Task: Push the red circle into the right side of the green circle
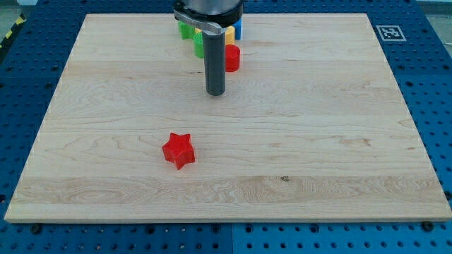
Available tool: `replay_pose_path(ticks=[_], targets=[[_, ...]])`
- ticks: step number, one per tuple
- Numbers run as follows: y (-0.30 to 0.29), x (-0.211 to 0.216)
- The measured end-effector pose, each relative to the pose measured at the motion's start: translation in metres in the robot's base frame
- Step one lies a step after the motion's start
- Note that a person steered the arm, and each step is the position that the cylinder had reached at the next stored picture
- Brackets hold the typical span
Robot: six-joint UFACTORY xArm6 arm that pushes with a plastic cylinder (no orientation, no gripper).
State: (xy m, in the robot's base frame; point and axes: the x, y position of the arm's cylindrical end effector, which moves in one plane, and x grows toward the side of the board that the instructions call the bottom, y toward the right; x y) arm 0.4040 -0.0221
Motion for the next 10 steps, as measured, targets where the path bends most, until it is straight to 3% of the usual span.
replay_pose_path(ticks=[2, 4, 5, 6, 10], targets=[[0.011, -0.032], [0.038, -0.002], [0.060, -0.012], [0.060, -0.041], [0.031, -0.072]])
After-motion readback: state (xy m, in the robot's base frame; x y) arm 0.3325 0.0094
